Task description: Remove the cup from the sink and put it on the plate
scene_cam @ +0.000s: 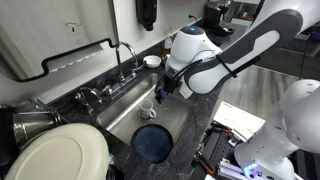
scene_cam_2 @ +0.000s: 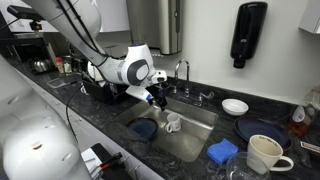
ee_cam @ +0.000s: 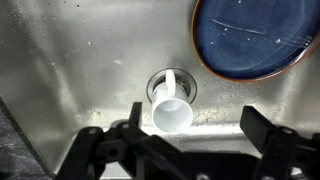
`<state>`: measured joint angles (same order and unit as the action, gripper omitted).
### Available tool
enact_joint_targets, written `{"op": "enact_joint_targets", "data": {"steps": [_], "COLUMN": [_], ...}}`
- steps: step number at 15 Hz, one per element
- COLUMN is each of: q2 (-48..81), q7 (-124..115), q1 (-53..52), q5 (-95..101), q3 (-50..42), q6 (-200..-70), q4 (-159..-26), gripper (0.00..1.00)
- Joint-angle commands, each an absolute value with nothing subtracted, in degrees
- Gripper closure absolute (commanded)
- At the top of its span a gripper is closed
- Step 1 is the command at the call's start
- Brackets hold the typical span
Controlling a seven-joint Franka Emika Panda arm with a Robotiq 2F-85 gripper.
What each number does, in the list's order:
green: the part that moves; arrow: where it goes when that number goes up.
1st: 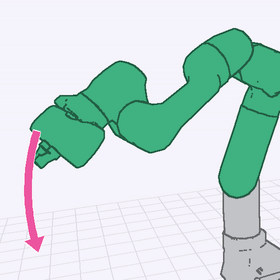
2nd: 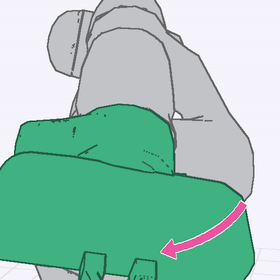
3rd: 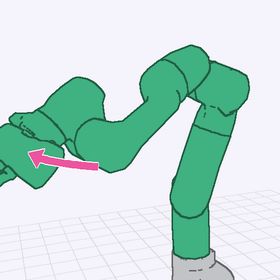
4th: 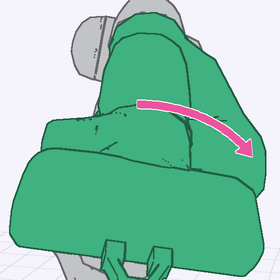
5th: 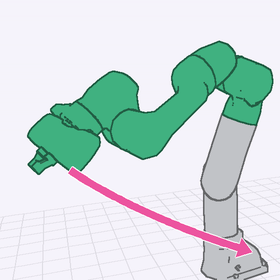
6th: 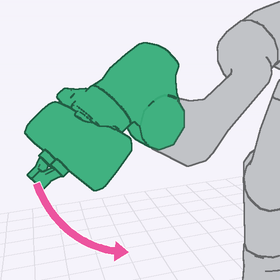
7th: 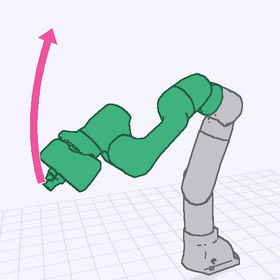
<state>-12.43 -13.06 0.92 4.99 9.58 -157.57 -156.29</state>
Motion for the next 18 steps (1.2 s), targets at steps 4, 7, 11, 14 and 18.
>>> {"op": "enact_joint_targets", "data": {"steps": [4,7,11,14,18], "q2": [-6.66,-1.43,3.36,8.25,16.20], "q7": [-17.24,-21.63,-38.66,-47.87,-46.39], "q1": [2.58,3.87,4.91,3.60,3.38], "q5": [12.08,18.27,33.74,39.66,35.32], "q3": [10.62,10.99,9.46,8.30,9.33], "q6": [-164.82,-168.04,-163.12,-161.64,-159.68], "q4": [-155.98,-154.63,-150.08,-146.19,-141.80], "gripper": [0.00,0.00,0.00,0.00,0.00]}}
